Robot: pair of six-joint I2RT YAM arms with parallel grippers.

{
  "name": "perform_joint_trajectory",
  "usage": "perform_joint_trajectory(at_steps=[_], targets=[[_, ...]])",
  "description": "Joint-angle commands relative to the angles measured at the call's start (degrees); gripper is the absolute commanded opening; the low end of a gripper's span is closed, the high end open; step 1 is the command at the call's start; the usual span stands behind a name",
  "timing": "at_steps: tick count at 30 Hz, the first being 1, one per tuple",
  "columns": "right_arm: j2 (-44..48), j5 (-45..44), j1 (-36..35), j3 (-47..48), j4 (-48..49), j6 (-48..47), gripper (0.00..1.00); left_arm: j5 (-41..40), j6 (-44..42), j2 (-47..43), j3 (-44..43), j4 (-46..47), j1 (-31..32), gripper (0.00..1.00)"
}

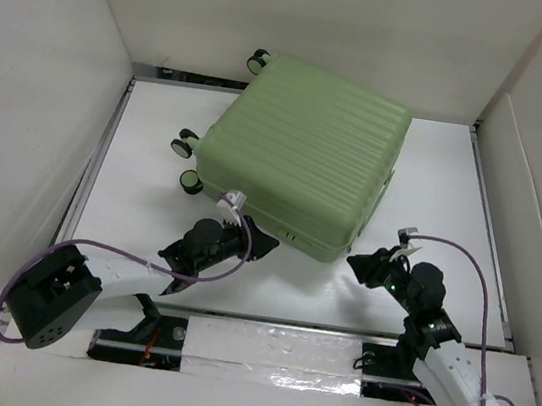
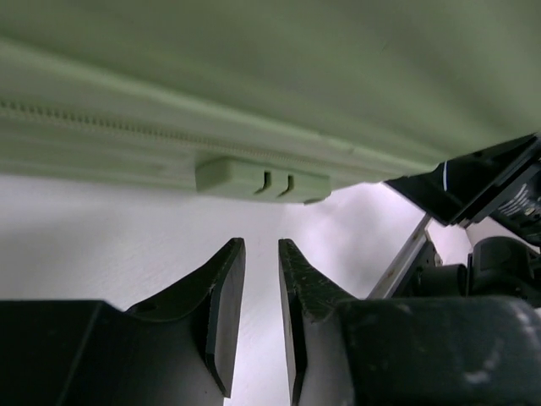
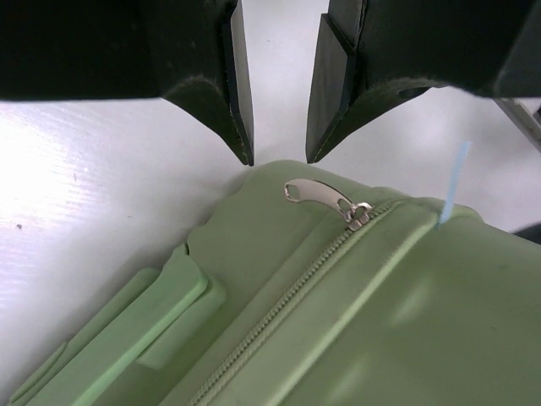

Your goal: Pack the luggage

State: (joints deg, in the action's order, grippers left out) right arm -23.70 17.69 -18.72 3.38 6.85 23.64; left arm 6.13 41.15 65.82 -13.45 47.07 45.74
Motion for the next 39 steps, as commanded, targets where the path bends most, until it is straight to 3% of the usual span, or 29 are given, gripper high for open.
perform_joint_trajectory(at_steps=[1, 6, 19, 28, 32, 39], targets=[[-3.4, 1.9, 0.2, 4.3, 5.1, -4.4, 0.37, -1.3, -1.4, 0.1, -2.2, 4.6, 0.3, 0.21], [-9.4, 3.0, 0.2, 5.4, 9.2, -6.1, 0.37, -1.0, -1.2, 1.2, -2.1, 5.1, 0.9, 0.23], [-9.9, 2.8, 0.2, 6.3, 11.9, -7.2, 0.36, -3.0, -2.0, 4.1, -4.5, 4.6, 3.0, 0.23], [-13.3, 5.6, 0.2, 6.2, 17.1, -7.2, 0.25, -2.4, -2.0, 5.4, -4.8, 5.1, 3.0, 0.23], [-11.1, 8.1, 0.2, 5.2, 16.1, -6.7, 0.28, -2.2, -2.1, 5.4, -4.9, 4.8, 3.0, 0.23], [-4.2, 3.5, 0.2, 3.4, 15.6, -7.5, 0.31, -2.6, -2.2, 5.5, -4.7, 4.7, 4.1, 0.23]])
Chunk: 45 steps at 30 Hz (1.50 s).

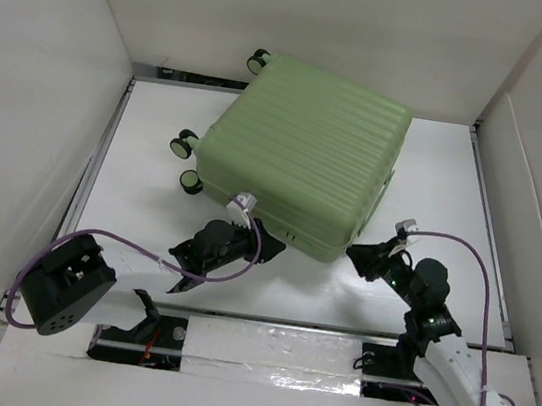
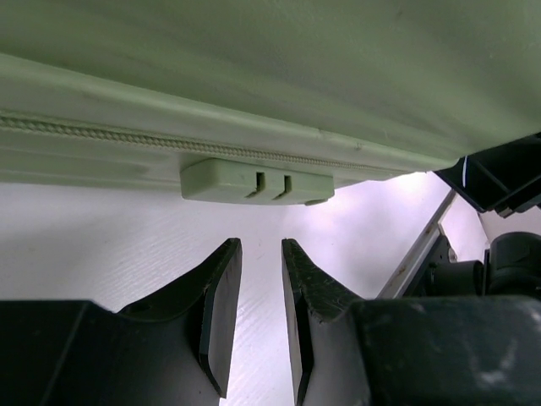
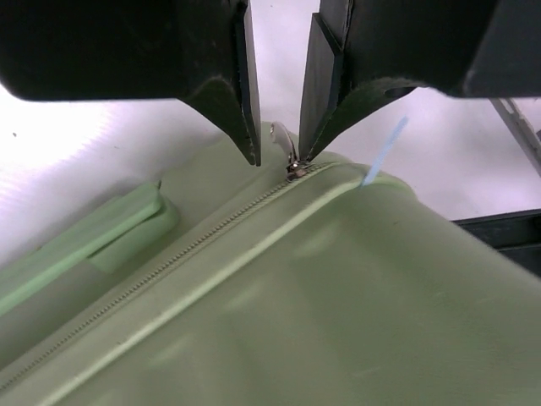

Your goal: Pack the luggage

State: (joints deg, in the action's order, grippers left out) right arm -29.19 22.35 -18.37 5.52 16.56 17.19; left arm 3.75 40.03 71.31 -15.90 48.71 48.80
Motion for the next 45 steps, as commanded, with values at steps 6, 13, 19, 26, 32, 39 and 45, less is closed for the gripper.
perform_joint_trajectory(at_steps=[6, 13, 19, 26, 32, 39, 45], targets=[[-1.8, -0.7, -0.2, 2.4, 7.3, -2.4, 0.38, -2.3, -2.4, -1.4, -2.3, 2.3, 2.2, 0.23], [-7.6, 1.9, -0.2, 2.4, 12.4, -1.4, 0.25, -2.3, -3.1, -1.1, -2.6, 2.8, 2.2, 0.23], [-8.1, 0.2, -0.2, 2.7, 12.6, -1.2, 0.13, -1.8, -3.4, -0.8, -3.7, 2.5, 2.2, 0.23], [-7.3, 0.8, -0.2, -0.4, 14.4, 1.6, 0.0, -2.3, -3.5, 0.4, -4.7, 3.2, 2.2, 0.23], [-0.2, 2.5, -1.0, -0.9, 5.4, 2.9, 0.0, -3.2, -4.0, 4.8, -7.6, 6.5, 2.2, 0.23], [7.6, -6.5, -12.5, 3.8, -10.6, 3.5, 0.0, -3.0, -4.7, 13.9, -15.1, 9.2, 2.8, 0.22], [-1.8, -19.8, -31.3, 6.3, -6.1, 7.4, 0.0, -1.8, -3.8, 17.6, -19.7, 9.9, 3.9, 0.22]])
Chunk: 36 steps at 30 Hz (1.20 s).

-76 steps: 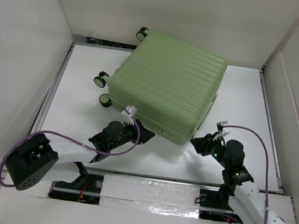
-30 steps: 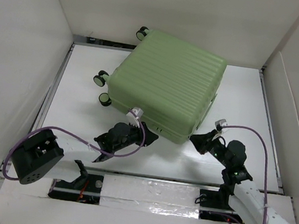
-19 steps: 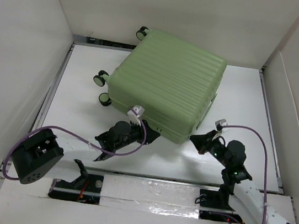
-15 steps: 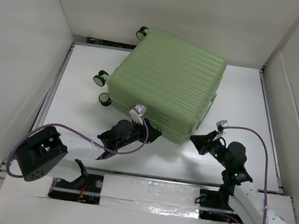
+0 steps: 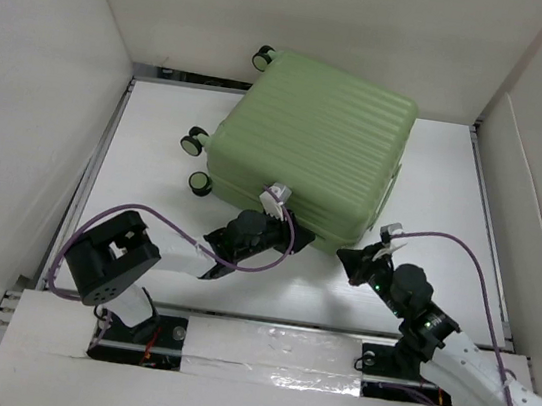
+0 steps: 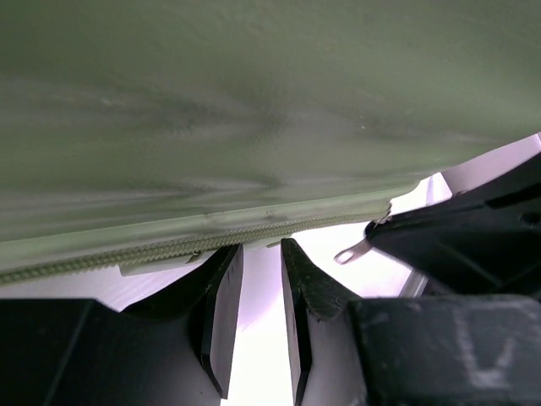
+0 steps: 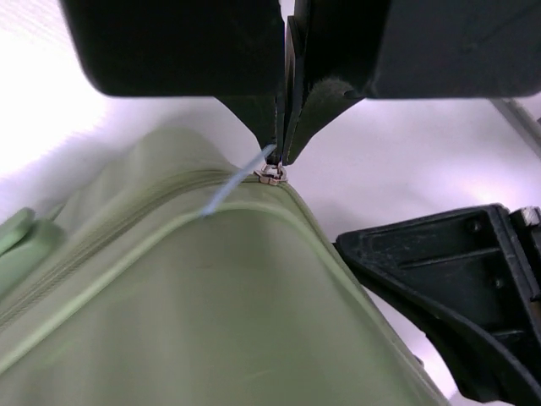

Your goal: Pack the luggage

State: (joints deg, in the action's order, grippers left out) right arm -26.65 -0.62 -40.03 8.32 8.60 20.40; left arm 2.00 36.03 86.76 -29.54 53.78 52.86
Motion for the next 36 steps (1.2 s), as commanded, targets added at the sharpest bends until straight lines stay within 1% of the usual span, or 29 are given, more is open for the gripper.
perform_joint_trajectory(at_steps=[1, 2, 4, 5, 6, 7, 9, 10, 11, 13, 14, 15, 16, 17, 18, 19, 21, 22, 23, 25, 26, 27, 28, 29, 30, 32, 33, 34, 36], targets=[[-6.5, 1.2, -12.3, 4.2, 2.8, 4.6, 0.0, 0.1, 0.2, 2.4, -6.5, 4.8, -0.1, 0.22], [-8.7, -4.2, -17.8, 6.0, 4.0, 5.8, 0.0, -0.1, 0.1, 2.5, -7.2, 4.7, 0.4, 0.22], [-14.4, -10.6, -23.0, 7.9, 4.7, 7.1, 0.0, -0.2, -0.1, 2.8, -7.9, 4.1, 0.9, 0.22], [-16.1, -17.1, -25.2, 9.9, 4.9, 8.3, 0.0, 0.0, -0.1, 2.9, -8.2, 3.9, 0.9, 0.22], [-17.7, -19.9, -27.4, 10.6, 5.5, 8.7, 0.0, 0.1, -0.3, 2.6, -8.2, 3.8, 1.5, 0.22], [-21.2, -22.4, -27.5, 11.2, 6.2, 8.8, 0.0, 0.0, -0.5, 2.4, -8.1, 3.4, 1.5, 0.22], [-24.4, -26.5, -27.5, 13.1, 8.5, 8.3, 0.0, -0.3, -1.4, 1.3, -6.5, 2.6, 1.5, 0.27], [-25.8, -27.8, -27.5, 13.9, 8.5, 8.2, 0.0, -0.9, -1.7, -1.0, -5.3, 1.9, 1.5, 0.29], [-27.7, -29.0, -27.5, 14.7, 7.4, 8.0, 0.0, -3.6, -1.8, -3.2, -0.7, 2.2, 1.5, 0.38], [-28.5, -29.2, -26.9, 15.6, 7.3, 7.8, 0.0, -6.5, -1.8, -12.6, 5.4, 2.5, 1.5, 0.53], [-28.5, -29.0, -26.9, 15.3, 8.0, 7.8, 0.0, -10.1, -1.2, -16.3, 9.5, -0.2, 1.5, 0.59], [-28.3, -28.2, -26.2, 14.9, 8.6, 7.9, 0.0, -11.5, -0.5, -20.5, 11.2, -3.4, -0.5, 0.61], [-28.1, -27.6, -25.2, 13.8, 10.2, 8.1, 0.0, -14.5, 0.8, -29.2, 13.2, -9.7, -1.7, 0.66], [-27.9, -26.8, -24.7, 13.2, 11.0, 8.1, 0.0, -16.7, 1.8, -33.2, 13.3, -13.4, -2.9, 0.67], [-27.4, -25.3, -24.1, 12.7, 11.8, 7.9, 0.0, -18.4, 3.2, -40.1, 12.8, -17.5, -4.6, 0.69], [-27.3, -24.7, -24.1, 11.8, 12.4, 7.9, 0.0, -19.4, 4.6, -42.9, 12.2, -23.0, -9.5, 0.72], [-27.2, -23.5, -22.7, 11.5, 12.8, 7.6, 0.0, -18.5, 7.5, -46.4, 8.6, -26.2, -15.9, 0.77], [-27.1, -22.9, -22.7, 11.5, 12.8, 7.5, 0.0, -17.2, 8.8, -46.5, 7.2, -27.5, -23.1, 0.79], [-27.0, -22.3, -22.0, 11.4, 12.8, 7.1, 0.0, -13.2, 11.1, -46.3, 4.7, -27.3, -26.6, 0.82], [-26.9, -20.6, -21.3, 11.3, 12.8, 6.8, 0.0, -10.7, 13.9, -44.2, 2.5, -26.8, -33.0, 0.85], [-26.9, -19.9, -20.6, 11.0, 13.1, 6.5, 0.0, -9.4, 15.1, -43.3, 1.0, -26.6, -38.8, 0.88], [-26.9, -19.0, -19.9, 10.9, 13.4, 6.3, 0.0, -8.4, 18.6, -40.6, 0.5, -26.2, -41.9, 0.9], [-26.9, -18.4, -19.9, 10.9, 13.6, 6.0, 0.0, -6.5, 19.7, -38.8, 0.3, -24.0, -45.3, 0.91], [-27.0, -17.9, -19.2, 10.9, 13.9, 5.6, 0.0, -2.0, 21.0, -36.9, -0.9, -23.8, -51.5, 0.93], [-27.0, -17.0, -18.5, 10.9, 14.2, 5.4, 0.0, 1.6, 23.6, -32.5, -1.4, -22.9, -54.2, 0.93], [-27.3, -15.9, -17.8, 10.9, 14.8, 4.8, 0.0, 9.9, 25.4, -27.5, -3.4, -19.9, -57.8, 0.96], [-27.4, -14.9, -17.8, 10.9, 15.1, 4.6, 0.0, 12.2, 26.0, -25.1, -4.1, -18.7, -59.4, 0.96], [-27.5, -14.4, -17.2, 10.8, 15.5, 4.5, 0.0, 14.2, 26.1, -21.2, -5.2, -17.3, -59.5, 0.97], [-28.1, -13.4, -16.5, 10.7, 16.4, 4.2, 0.0, 15.3, 25.8, -18.5, -8.0, -16.8, -59.5, 0.97]])
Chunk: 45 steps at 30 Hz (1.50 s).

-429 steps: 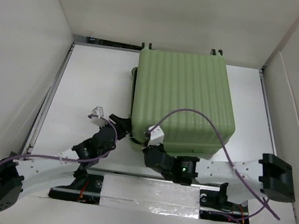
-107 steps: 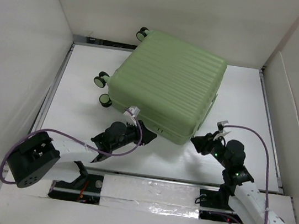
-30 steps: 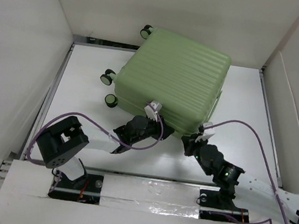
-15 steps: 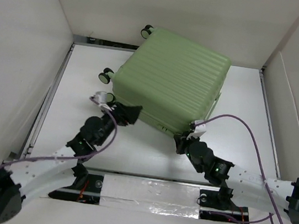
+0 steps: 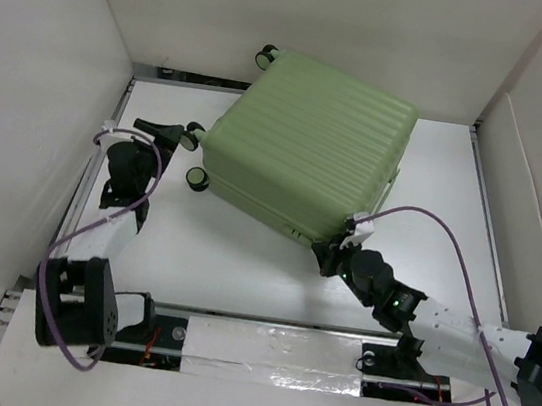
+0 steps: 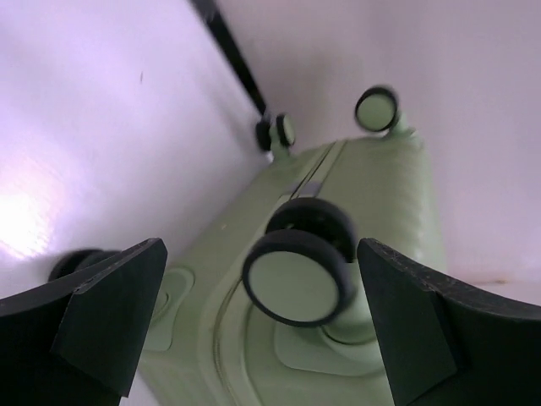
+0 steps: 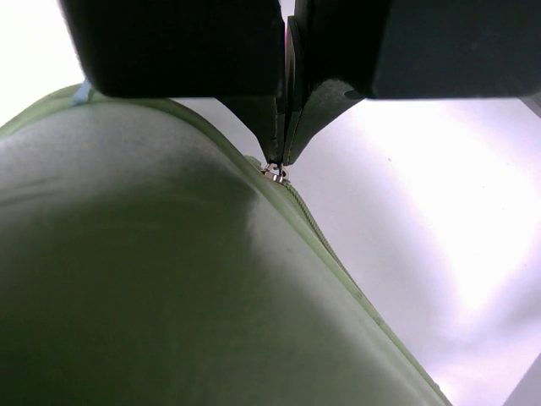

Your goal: Pack the luggage

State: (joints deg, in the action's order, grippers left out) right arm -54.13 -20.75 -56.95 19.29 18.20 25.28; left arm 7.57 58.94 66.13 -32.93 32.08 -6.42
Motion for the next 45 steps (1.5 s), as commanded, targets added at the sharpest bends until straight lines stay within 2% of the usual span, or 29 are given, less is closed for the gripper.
perform_joint_trajectory(at_steps=[1, 10, 13, 15, 20, 22, 25, 26, 27, 31, 35, 36, 37, 39, 41, 43, 45], targets=[[-0.8, 7.0, 0.4, -0.4, 7.1, -0.7, 0.0, 10.4, 3.1, 4.0, -4.9, 6.9, -0.2, 0.97], [-0.2, 7.9, 1.0, -0.9, 7.8, -0.2, 0.0, 11.0, 6.6, 10.2, -6.8, 15.0, 3.1, 0.95], [0.4, 7.6, 1.0, -1.3, 7.6, -0.1, 0.0, 12.1, 9.1, 13.8, -6.7, 19.8, 3.6, 0.9], [1.2, 7.3, 1.0, -1.3, 7.1, 0.0, 0.0, 11.7, 9.8, 14.9, -6.8, 21.5, 3.6, 0.83], [2.7, 7.0, 1.0, -1.2, 5.7, -0.1, 0.0, 8.3, 10.3, 17.1, -7.8, 23.8, 3.6, 0.77], [2.8, 7.1, 1.0, -1.1, 5.5, -0.1, 0.0, 8.5, 10.9, 18.6, -8.0, 27.9, 3.6, 0.65], [2.8, 7.2, 1.5, -1.0, 5.5, -0.1, 0.0, 9.9, 11.8, 19.7, -7.6, 32.2, 3.6, 0.27], [2.5, 7.3, 1.5, -0.7, 5.5, -0.1, 0.0, 9.6, 11.2, 19.3, -7.1, 32.6, 3.6, 0.1], [2.5, 7.3, 1.5, -0.7, 5.5, -0.2, 0.0, 9.5, 10.5, 19.3, -6.5, 32.6, 3.6, 0.02], [2.6, 8.3, 3.0, 0.2, 5.1, -0.9, 0.0, 8.2, 5.1, 14.2, -2.0, 33.9, 6.5, 0.0], [5.5, 10.5, 7.1, 0.9, 2.6, -3.0, 0.0, 4.8, -0.3, 7.1, 6.3, 34.9, 14.3, 0.0], [8.8, 11.5, 10.9, 2.1, -0.7, -4.4, 0.0, 1.8, -3.4, 1.1, 13.3, 34.2, 22.9, 0.0], [8.9, 11.5, 10.9, 2.1, -0.7, -4.4, 0.0, 1.7, -3.4, 1.0, 13.4, 34.2, 23.0, 0.0], [11.5, 12.4, 12.6, 2.8, -3.8, -5.8, 0.0, -1.0, -4.2, -2.7, 16.8, 32.6, 29.7, 0.0], [12.2, 13.2, 14.1, 3.6, -4.5, -6.5, 0.0, -3.6, -5.1, -4.9, 18.2, 30.0, 33.5, 0.0], [11.1, 15.6, 14.1, 3.8, -3.9, -6.1, 0.0, -4.5, -4.5, -7.1, 19.6, 30.2, 39.0, 0.0], [7.2, 16.1, 10.9, 3.6, -0.5, -4.1, 0.0, -6.7, -3.7, -8.2, 19.5, 29.9, 43.3, 0.0]])
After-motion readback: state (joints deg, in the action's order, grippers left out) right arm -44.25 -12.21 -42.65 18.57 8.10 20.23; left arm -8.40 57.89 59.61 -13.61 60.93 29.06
